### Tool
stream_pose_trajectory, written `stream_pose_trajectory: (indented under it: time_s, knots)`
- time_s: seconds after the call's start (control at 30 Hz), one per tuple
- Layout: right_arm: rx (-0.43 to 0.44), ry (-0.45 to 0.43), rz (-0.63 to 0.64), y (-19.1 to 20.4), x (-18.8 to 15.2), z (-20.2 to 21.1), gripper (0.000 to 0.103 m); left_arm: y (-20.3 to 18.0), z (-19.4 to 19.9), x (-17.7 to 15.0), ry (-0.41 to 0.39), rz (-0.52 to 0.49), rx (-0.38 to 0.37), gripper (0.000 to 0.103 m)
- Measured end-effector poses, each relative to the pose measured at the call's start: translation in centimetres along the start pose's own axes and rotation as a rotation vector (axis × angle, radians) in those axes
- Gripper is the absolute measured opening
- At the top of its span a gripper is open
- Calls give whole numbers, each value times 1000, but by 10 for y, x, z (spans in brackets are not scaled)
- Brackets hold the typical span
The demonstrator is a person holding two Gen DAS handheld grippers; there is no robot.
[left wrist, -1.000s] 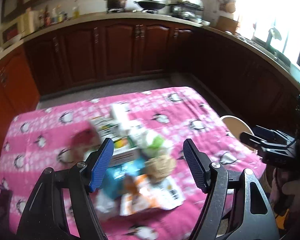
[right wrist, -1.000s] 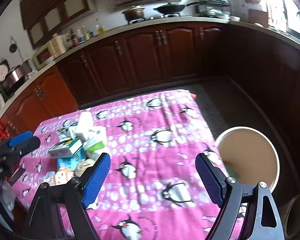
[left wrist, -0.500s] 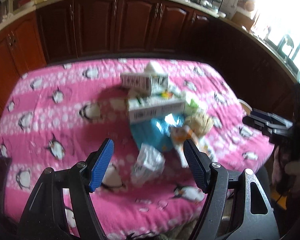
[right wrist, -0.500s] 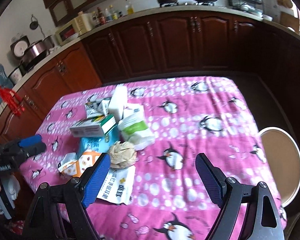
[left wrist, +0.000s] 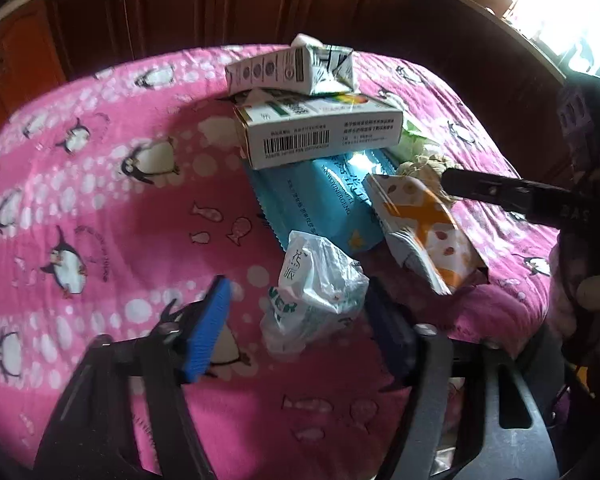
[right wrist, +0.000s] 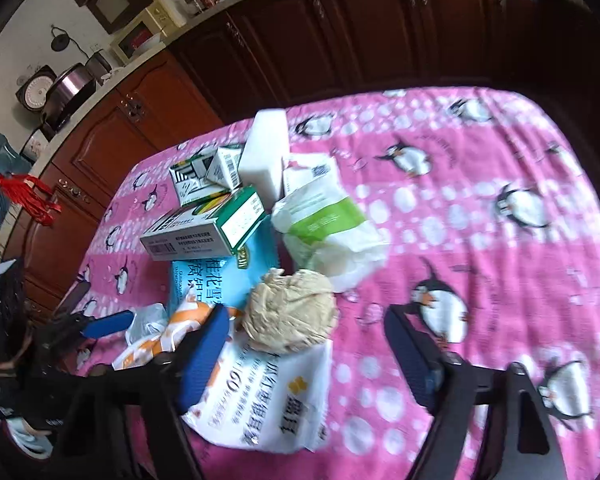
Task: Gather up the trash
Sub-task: 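Return both grippers to the table pile toward the plastic wrapper and crumpled paper, then grasp the clear plastic wrapper with the left gripper while the right grasps crumpled paper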
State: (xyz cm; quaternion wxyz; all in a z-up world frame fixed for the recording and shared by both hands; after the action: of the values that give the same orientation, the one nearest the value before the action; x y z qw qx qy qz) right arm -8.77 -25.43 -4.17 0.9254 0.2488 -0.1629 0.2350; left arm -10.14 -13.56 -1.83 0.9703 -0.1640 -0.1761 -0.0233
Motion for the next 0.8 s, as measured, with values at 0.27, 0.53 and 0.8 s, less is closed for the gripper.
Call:
stream_pose_trajectory:
  time_s: [0.27,0.53,0.8]
  knots:
    - [20,-43,33,6,-2,19,32,10,10,-3,8,31,-21,18]
    - [31,-127,32,5,3,66,32,6,77,12,-80,27,-88,18]
    - [-15,-161,37,-4,-1,89,32,-48,86,29,-136,-37,-108,18]
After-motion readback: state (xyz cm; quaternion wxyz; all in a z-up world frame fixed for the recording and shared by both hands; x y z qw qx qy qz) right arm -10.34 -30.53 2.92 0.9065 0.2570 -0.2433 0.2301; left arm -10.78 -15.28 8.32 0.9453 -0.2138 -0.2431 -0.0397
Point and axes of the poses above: each gripper's, at about its wrist camera, not at the fingertips, and z roughly against the way its jaws point, y to its left, x to its top, the point moved 9 cm from there along -z, roughly the way its jaws point, and after that the axes turned 15 degrees about z, right-handed, at the moved point
